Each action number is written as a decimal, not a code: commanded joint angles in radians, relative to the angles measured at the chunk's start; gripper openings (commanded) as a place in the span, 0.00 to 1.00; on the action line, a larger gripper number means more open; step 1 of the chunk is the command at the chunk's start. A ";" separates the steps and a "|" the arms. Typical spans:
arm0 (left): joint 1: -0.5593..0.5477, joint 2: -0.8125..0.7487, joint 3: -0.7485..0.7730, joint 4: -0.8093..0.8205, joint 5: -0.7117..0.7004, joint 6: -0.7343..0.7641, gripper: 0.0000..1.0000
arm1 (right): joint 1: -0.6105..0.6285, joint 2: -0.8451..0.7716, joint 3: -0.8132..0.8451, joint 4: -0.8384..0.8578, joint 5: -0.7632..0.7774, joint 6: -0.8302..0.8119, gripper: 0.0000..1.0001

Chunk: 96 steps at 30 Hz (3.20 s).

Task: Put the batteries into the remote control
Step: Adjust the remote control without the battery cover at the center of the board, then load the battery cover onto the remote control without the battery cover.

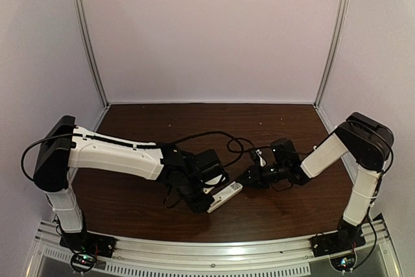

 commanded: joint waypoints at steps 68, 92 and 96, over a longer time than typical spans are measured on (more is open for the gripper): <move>0.054 0.077 0.035 0.019 -0.011 0.291 0.29 | -0.019 -0.233 -0.134 0.112 -0.072 0.143 0.36; 0.054 0.068 0.057 -0.015 0.025 0.277 0.30 | -0.019 -0.208 -0.134 0.127 -0.075 0.140 0.36; 0.054 0.065 0.060 -0.014 0.025 0.273 0.30 | -0.019 -0.204 -0.133 0.122 -0.071 0.135 0.35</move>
